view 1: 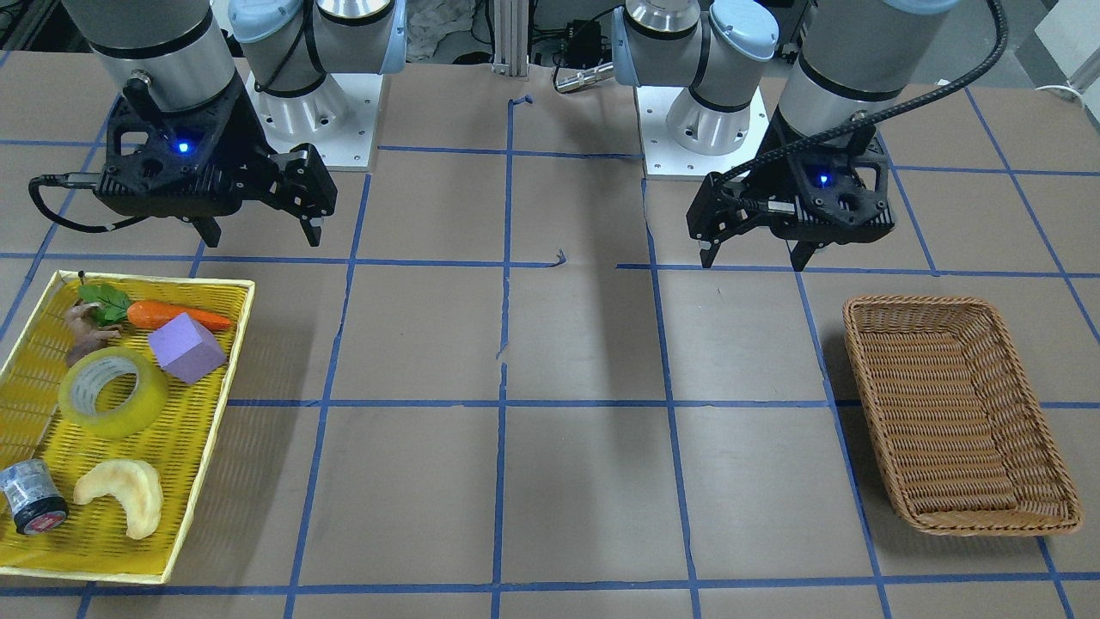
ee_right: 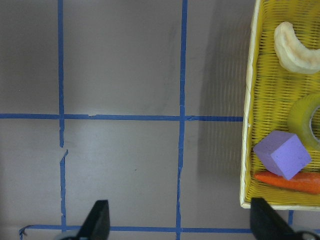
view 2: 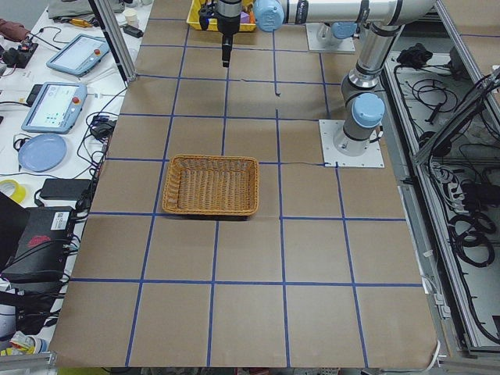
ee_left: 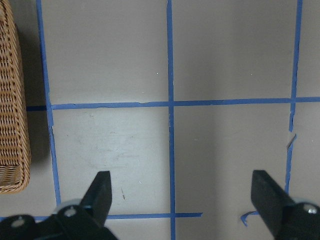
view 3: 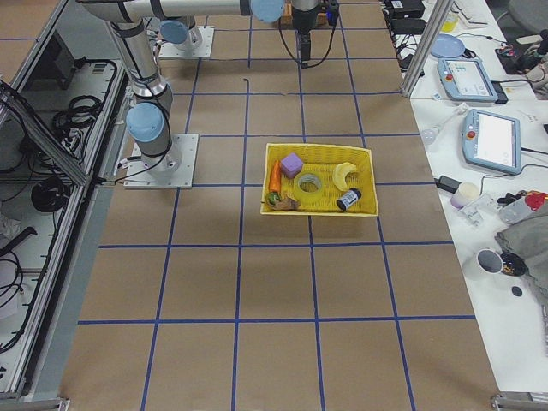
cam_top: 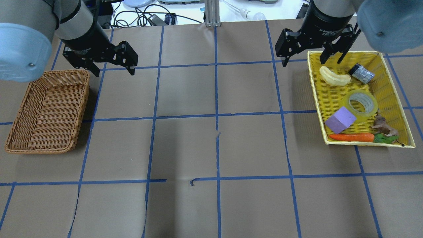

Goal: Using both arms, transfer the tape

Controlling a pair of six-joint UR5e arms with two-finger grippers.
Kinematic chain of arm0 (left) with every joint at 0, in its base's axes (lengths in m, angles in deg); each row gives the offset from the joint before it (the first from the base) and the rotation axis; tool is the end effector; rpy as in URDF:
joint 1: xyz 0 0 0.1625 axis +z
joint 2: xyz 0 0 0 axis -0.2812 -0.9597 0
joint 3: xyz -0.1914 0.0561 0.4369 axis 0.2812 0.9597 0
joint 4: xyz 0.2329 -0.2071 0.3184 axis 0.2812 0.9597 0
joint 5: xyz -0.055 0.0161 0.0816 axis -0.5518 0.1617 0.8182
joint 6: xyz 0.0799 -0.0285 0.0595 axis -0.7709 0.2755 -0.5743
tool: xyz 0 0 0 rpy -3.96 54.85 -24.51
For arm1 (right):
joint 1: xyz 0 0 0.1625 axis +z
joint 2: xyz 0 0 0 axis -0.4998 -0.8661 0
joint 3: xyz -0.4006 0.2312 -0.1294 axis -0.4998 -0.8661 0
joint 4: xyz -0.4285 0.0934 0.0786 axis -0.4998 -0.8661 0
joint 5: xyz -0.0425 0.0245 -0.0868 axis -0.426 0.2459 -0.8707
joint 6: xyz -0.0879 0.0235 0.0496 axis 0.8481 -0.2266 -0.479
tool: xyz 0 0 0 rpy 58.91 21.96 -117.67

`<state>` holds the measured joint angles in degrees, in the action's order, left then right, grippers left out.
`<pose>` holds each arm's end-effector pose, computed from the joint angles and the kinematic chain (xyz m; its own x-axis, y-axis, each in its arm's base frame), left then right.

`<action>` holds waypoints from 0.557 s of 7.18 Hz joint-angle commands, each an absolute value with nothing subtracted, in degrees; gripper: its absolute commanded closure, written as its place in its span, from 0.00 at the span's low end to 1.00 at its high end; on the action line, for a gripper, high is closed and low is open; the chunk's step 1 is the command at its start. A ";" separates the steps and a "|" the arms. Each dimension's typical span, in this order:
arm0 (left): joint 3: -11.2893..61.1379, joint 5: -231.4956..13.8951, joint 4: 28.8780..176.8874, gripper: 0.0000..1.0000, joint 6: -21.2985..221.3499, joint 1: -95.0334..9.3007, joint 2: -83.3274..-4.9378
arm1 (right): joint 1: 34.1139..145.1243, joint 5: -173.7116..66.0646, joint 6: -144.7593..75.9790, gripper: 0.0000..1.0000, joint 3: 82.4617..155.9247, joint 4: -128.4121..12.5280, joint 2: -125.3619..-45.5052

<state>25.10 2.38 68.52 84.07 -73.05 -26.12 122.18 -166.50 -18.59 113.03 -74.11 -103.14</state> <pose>-0.1279 -0.5483 0.5285 -0.9999 0.0111 0.0040 0.0107 0.9956 -0.0935 0.1549 -0.5466 0.5510 -0.9996 -0.0263 -0.0068 -0.0258 0.9976 -0.0642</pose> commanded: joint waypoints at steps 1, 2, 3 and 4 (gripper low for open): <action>25.18 2.82 69.21 0.00 84.06 -72.97 -25.69 | 122.18 -166.58 -18.59 0.00 113.03 -74.01 -103.08; 25.19 2.91 69.22 0.00 84.06 -72.97 -25.68 | 122.18 -166.58 -18.59 0.00 112.95 -73.83 -103.08; 25.19 2.91 69.39 0.00 84.06 -72.97 -25.59 | 122.18 -166.49 -18.59 0.00 112.86 -73.83 -103.08; 25.19 2.91 69.74 0.00 84.06 -72.97 -25.59 | 122.10 -166.76 -18.51 0.00 112.86 -73.48 -102.99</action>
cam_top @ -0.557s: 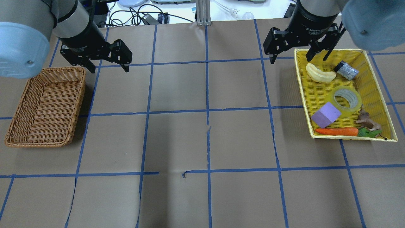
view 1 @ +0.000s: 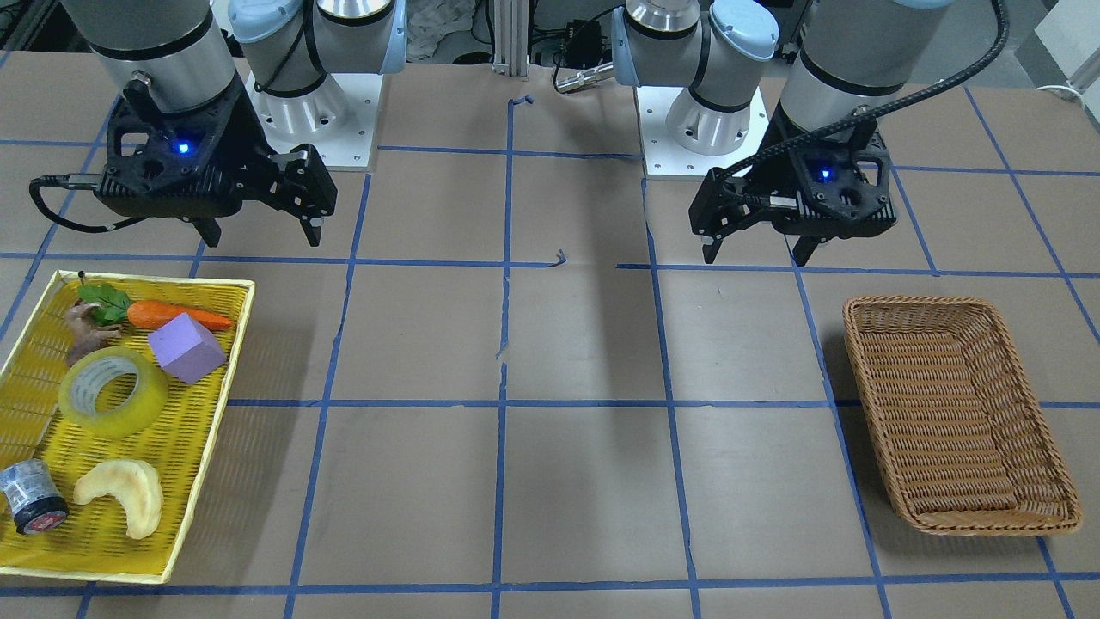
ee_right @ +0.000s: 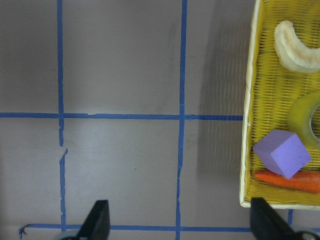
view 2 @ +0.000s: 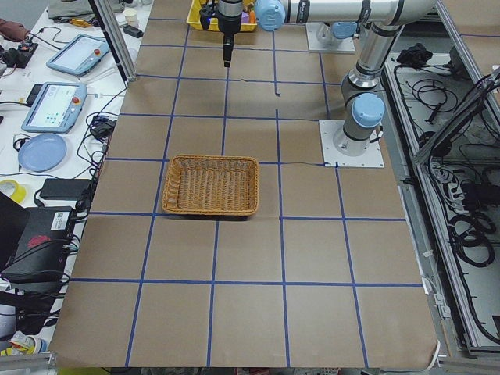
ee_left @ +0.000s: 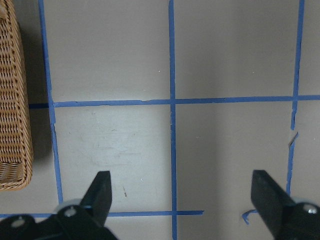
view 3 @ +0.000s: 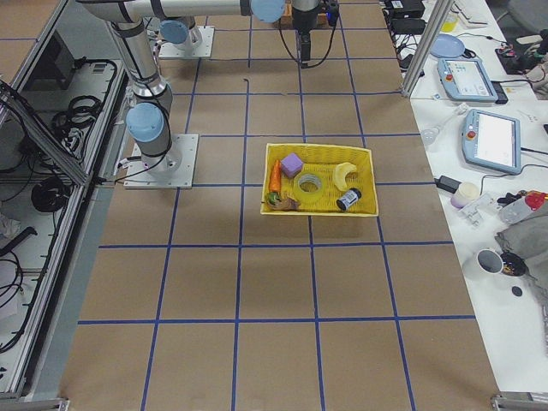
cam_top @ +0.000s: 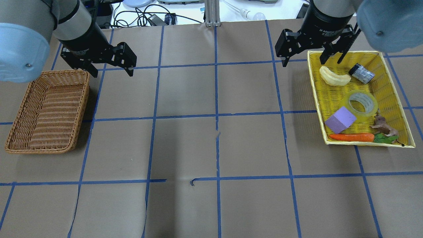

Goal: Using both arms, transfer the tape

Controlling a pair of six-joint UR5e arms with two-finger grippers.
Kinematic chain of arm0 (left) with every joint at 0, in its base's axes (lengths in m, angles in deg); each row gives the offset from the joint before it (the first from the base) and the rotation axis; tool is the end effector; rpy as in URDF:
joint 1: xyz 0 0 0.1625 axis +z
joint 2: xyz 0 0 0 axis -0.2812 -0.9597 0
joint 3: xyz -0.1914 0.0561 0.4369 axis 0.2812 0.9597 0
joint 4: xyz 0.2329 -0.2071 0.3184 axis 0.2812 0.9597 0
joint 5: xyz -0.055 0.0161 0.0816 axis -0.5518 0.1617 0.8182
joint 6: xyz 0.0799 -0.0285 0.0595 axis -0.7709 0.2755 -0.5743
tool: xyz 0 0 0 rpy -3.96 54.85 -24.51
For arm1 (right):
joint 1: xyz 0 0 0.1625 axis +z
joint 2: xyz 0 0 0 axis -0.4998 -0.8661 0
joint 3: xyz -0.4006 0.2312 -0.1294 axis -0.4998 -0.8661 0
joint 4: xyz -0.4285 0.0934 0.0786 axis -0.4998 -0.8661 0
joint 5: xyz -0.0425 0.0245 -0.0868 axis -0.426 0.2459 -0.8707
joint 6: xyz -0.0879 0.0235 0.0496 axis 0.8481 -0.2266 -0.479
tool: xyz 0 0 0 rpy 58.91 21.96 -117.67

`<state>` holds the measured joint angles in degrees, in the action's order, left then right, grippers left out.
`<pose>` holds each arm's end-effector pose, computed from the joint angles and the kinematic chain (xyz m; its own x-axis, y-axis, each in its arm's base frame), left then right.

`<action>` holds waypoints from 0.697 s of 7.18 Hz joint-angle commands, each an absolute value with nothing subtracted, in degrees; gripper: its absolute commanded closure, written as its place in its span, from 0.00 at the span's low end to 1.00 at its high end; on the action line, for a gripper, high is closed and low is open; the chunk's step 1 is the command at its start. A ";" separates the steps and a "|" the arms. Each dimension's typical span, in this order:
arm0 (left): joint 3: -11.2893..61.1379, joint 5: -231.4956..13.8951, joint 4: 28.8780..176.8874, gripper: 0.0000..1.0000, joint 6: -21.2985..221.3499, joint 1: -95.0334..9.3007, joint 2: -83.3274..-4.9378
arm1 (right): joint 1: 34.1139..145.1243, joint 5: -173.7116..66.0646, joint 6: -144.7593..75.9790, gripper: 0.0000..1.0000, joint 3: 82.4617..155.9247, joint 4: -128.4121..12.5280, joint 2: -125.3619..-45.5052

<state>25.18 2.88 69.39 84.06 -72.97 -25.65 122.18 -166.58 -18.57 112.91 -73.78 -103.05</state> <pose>-0.1263 -0.5439 0.5306 -0.9999 0.0091 -0.0045 0.0094 0.9963 -0.0850 0.1548 -0.5469 0.5507 -0.9996 -0.0265 -0.0053 -0.0262 0.9979 -0.0590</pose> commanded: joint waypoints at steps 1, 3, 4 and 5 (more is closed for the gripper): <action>25.19 2.91 69.75 0.00 84.06 -73.05 -25.59 | 122.01 -166.67 -18.50 0.00 112.86 -73.48 -103.08; 25.19 2.65 69.75 0.00 84.06 -73.06 -25.59 | 121.92 -166.76 -18.33 0.00 112.68 -73.31 -102.99; 25.19 2.65 69.75 0.00 84.06 -73.06 -25.59 | 121.92 -166.76 -18.33 0.00 112.60 -73.22 -102.99; 25.19 2.65 69.75 0.00 84.06 -73.06 -25.59 | 121.75 -166.76 -18.33 0.00 112.51 -72.78 -102.82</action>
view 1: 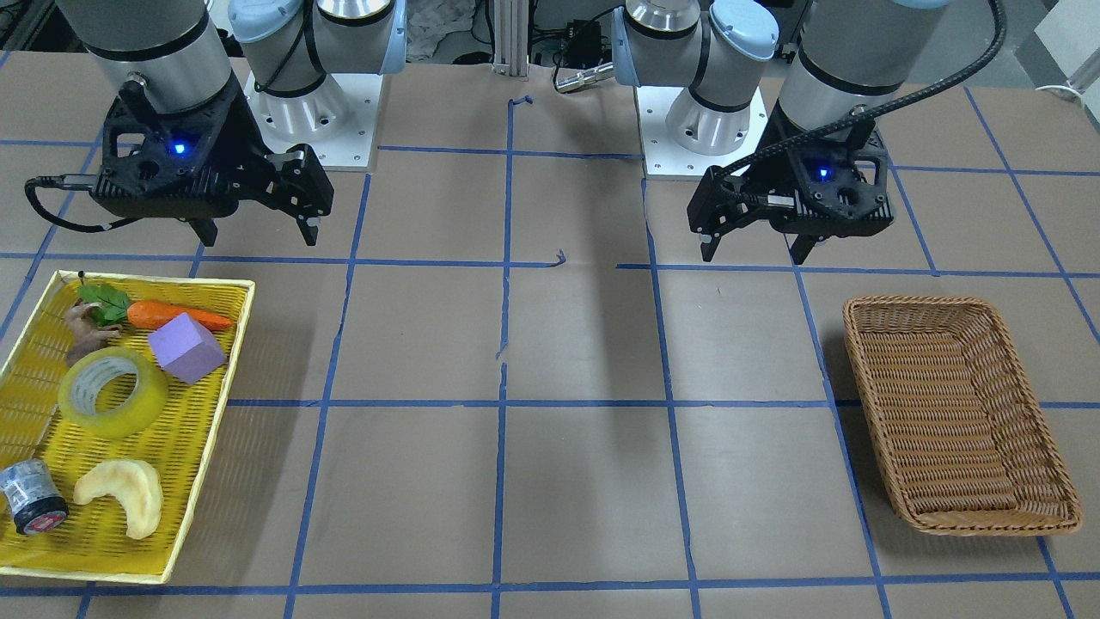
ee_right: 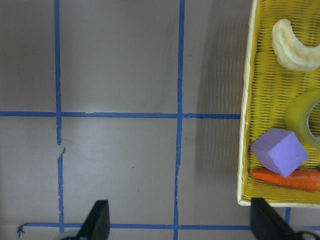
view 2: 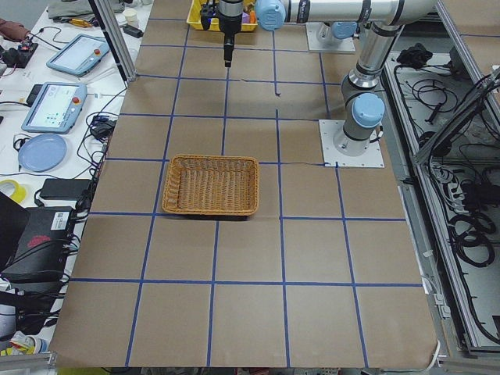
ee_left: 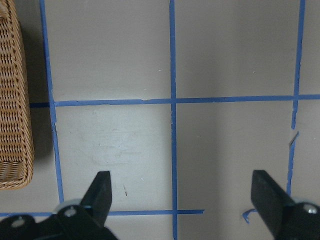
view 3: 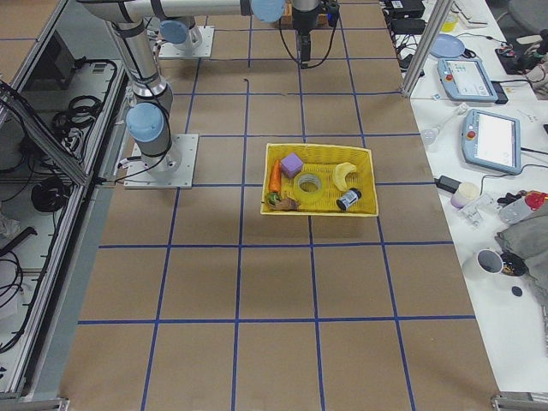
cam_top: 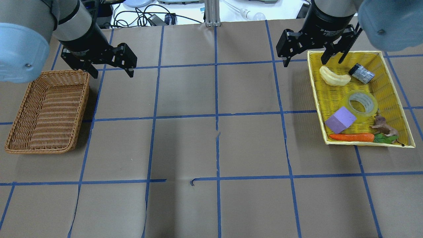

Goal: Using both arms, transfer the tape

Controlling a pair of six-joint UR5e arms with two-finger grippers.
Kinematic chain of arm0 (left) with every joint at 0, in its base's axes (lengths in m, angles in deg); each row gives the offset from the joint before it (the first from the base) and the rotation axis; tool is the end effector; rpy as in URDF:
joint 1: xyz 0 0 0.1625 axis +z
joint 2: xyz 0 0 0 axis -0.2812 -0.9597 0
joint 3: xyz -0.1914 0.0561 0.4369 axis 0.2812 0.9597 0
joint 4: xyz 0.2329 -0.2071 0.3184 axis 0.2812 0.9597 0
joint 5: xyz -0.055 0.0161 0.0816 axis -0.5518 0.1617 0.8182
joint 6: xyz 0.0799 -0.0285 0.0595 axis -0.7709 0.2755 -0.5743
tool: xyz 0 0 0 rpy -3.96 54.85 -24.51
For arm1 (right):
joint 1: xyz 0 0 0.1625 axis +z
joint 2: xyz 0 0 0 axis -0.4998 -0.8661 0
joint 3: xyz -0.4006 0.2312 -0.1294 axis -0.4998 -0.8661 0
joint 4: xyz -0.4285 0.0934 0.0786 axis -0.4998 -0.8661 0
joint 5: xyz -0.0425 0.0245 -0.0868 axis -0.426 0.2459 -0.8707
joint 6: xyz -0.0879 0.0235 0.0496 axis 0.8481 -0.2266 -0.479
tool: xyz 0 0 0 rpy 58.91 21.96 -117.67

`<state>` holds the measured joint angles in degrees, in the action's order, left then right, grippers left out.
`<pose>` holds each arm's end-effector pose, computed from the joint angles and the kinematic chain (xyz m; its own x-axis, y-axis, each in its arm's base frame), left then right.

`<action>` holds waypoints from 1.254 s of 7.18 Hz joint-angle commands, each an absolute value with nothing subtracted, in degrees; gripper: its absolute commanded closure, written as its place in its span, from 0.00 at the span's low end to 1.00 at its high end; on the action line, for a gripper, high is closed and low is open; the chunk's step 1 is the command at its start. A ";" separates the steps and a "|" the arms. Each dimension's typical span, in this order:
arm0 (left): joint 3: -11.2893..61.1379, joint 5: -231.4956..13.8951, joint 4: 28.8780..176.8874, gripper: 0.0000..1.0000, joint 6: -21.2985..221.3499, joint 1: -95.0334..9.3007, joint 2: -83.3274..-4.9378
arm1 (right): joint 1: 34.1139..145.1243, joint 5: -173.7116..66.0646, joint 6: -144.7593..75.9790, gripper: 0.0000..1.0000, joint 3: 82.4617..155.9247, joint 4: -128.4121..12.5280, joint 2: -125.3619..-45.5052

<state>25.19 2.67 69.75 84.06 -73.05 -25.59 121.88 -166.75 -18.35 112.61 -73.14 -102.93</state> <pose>-0.1275 -0.5427 0.5304 -0.9999 0.0108 -0.0007 0.0108 0.9968 -0.0797 0.1516 -0.5479 0.5511 -0.9997 -0.0249 -0.0020 -0.0248 0.9984 -0.0510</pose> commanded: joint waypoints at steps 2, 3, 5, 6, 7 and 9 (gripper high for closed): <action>25.19 2.65 69.75 0.00 84.06 -73.06 -25.59 | 121.40 -166.84 -18.33 0.00 112.24 -71.73 -102.81; 25.19 2.65 69.75 0.00 84.06 -73.06 -25.59 | 121.31 -166.76 -18.33 0.00 112.16 -71.11 -102.81; 25.19 2.65 69.75 0.00 84.06 -73.06 -25.59 | 121.13 -166.67 -18.33 0.00 112.16 -70.93 -102.64; 25.19 2.65 69.75 0.00 84.06 -73.06 -25.59 | 121.04 -166.67 -18.33 0.00 112.16 -70.84 -102.64; 25.19 2.65 69.75 0.00 84.06 -73.06 -25.59 | 121.04 -166.67 -18.33 0.00 112.07 -70.58 -102.64; 25.27 2.65 69.75 0.00 84.06 -73.06 -25.59 | 119.30 -166.76 -17.89 0.00 110.41 -69.79 -101.24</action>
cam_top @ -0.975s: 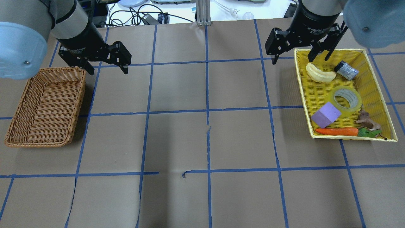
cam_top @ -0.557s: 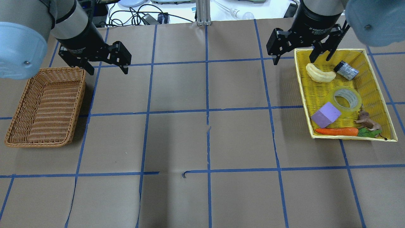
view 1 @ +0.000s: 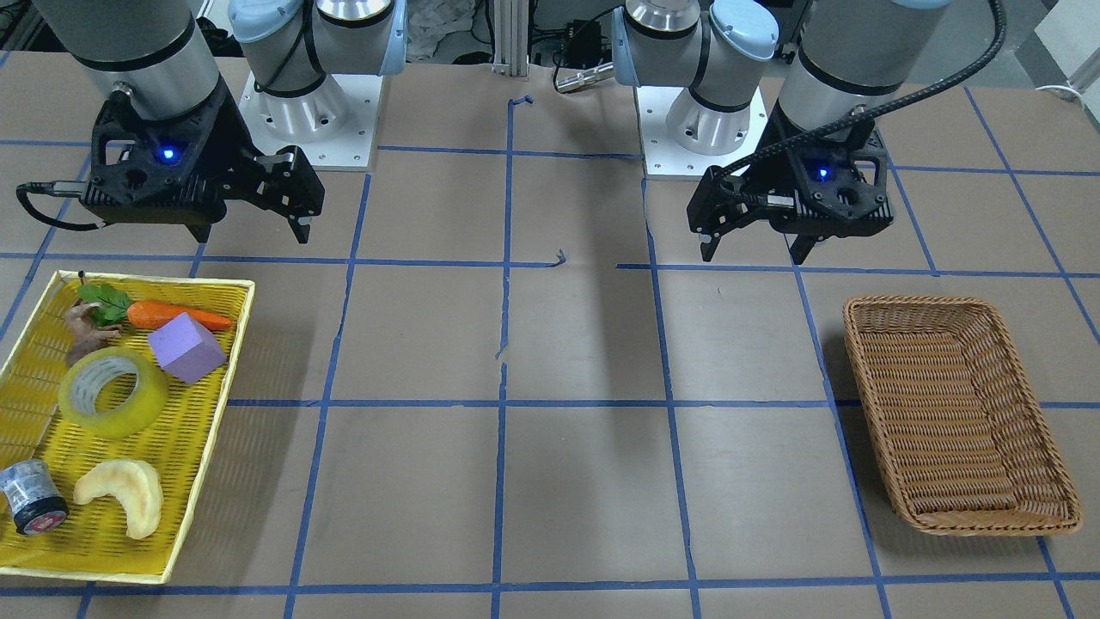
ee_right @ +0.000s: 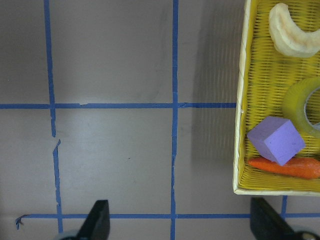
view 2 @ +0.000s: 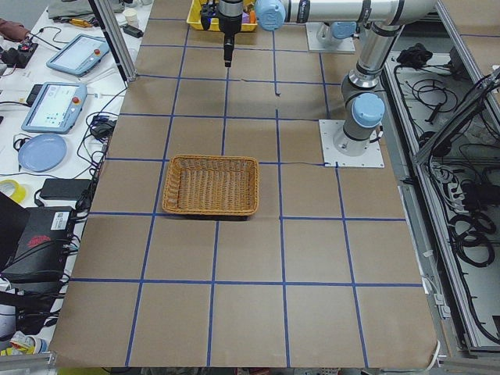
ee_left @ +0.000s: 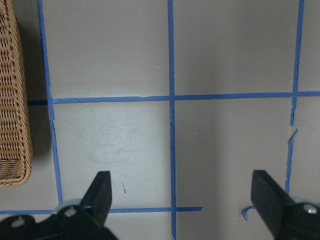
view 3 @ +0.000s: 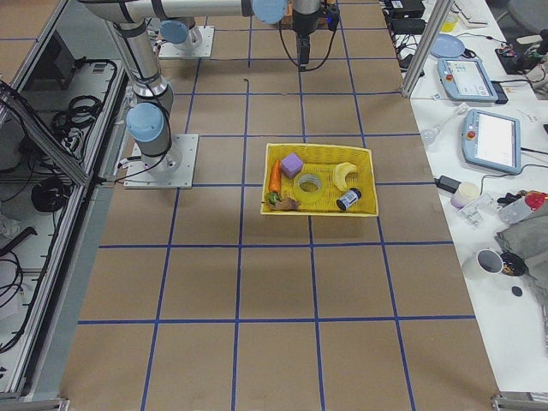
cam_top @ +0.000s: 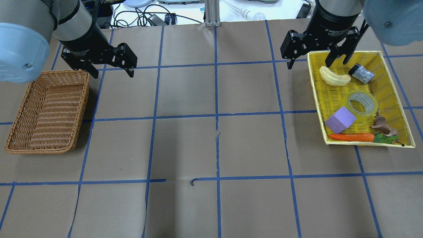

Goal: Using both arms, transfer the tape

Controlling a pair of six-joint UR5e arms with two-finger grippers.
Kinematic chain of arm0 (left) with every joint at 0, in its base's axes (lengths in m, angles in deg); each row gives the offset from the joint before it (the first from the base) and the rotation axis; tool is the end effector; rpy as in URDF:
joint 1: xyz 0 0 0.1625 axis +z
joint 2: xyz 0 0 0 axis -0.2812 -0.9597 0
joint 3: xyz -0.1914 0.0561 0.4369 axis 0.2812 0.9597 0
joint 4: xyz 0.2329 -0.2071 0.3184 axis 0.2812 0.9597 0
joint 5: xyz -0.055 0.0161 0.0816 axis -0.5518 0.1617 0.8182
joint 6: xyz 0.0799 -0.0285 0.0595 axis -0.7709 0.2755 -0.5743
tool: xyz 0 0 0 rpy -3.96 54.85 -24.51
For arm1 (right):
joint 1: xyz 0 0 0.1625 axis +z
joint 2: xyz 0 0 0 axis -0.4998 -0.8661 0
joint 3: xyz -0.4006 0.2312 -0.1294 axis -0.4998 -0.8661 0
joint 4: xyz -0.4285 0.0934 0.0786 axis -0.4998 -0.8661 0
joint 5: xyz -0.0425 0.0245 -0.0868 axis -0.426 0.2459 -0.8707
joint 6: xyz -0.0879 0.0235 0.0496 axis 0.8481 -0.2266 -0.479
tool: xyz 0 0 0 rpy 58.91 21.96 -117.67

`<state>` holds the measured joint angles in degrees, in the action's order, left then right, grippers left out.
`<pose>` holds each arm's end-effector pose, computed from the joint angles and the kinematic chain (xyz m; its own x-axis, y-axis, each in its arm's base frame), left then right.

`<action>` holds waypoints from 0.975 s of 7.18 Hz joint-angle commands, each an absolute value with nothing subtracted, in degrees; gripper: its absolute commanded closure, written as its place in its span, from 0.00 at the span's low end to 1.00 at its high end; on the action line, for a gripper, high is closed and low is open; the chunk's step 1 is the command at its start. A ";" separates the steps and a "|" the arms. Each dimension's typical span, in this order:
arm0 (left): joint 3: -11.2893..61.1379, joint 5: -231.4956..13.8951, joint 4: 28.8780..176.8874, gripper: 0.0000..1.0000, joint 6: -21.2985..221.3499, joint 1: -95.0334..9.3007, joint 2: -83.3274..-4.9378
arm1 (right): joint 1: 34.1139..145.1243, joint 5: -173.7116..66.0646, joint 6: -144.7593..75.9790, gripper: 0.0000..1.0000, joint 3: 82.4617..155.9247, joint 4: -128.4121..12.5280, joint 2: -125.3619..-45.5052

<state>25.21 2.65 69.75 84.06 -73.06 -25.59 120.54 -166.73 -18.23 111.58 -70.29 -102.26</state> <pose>-0.1276 -0.5426 0.5302 -0.9999 0.0110 -0.0004 0.0110 0.9968 -0.0793 0.1388 -0.5525 0.5490 -1.0000 -0.0036 -0.0020 -0.0035 1.0000 -0.0076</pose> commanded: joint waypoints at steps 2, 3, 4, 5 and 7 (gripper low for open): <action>25.27 2.65 69.75 0.00 84.06 -73.06 -25.59 | 112.29 -167.63 -10.39 0.00 106.46 -67.51 -97.21; 25.27 2.65 69.75 0.00 84.06 -73.06 -25.59 | 107.29 -167.90 -3.28 0.00 106.62 -67.85 -95.88; 25.27 2.56 69.75 0.00 84.06 -73.06 -25.68 | 102.98 -168.42 4.18 0.00 106.79 -68.46 -93.52; 25.36 2.47 69.75 0.00 84.06 -73.06 -25.77 | 99.54 -169.30 12.70 0.00 107.40 -68.91 -90.89; 25.45 2.82 69.83 0.00 84.15 -73.06 -25.59 | 95.13 -170.01 25.03 0.00 114.83 -83.58 -85.96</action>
<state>25.38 2.64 69.77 84.08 -73.05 -25.68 97.74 -169.58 17.30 110.26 -74.82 -88.84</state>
